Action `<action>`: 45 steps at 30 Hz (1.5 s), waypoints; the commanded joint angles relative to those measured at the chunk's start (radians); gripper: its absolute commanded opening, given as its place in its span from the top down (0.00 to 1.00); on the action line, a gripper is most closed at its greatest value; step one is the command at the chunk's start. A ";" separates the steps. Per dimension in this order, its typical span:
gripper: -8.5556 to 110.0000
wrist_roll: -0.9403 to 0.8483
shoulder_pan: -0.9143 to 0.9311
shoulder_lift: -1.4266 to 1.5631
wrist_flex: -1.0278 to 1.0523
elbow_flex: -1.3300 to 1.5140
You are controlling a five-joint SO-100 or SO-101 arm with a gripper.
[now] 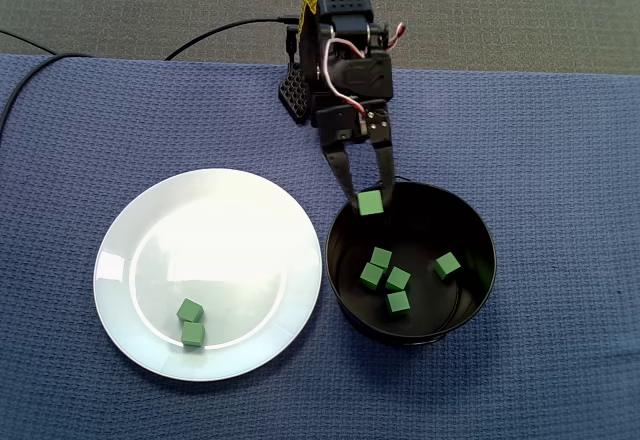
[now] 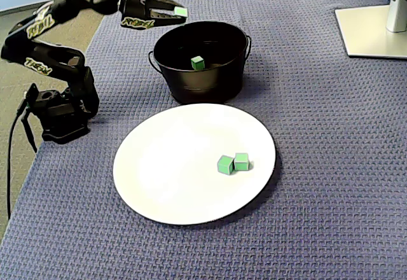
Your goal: Pick up the items on the white plate and put them in the black container.
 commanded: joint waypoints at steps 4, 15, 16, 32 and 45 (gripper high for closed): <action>0.93 -0.143 -0.041 0.067 -0.348 0.368; 0.77 -0.021 -0.067 0.069 -0.357 0.390; 0.75 -0.002 -0.067 0.069 -0.359 0.382; 0.67 0.296 0.178 -0.287 0.092 -0.319; 0.66 -0.092 0.469 -0.696 -0.476 -0.160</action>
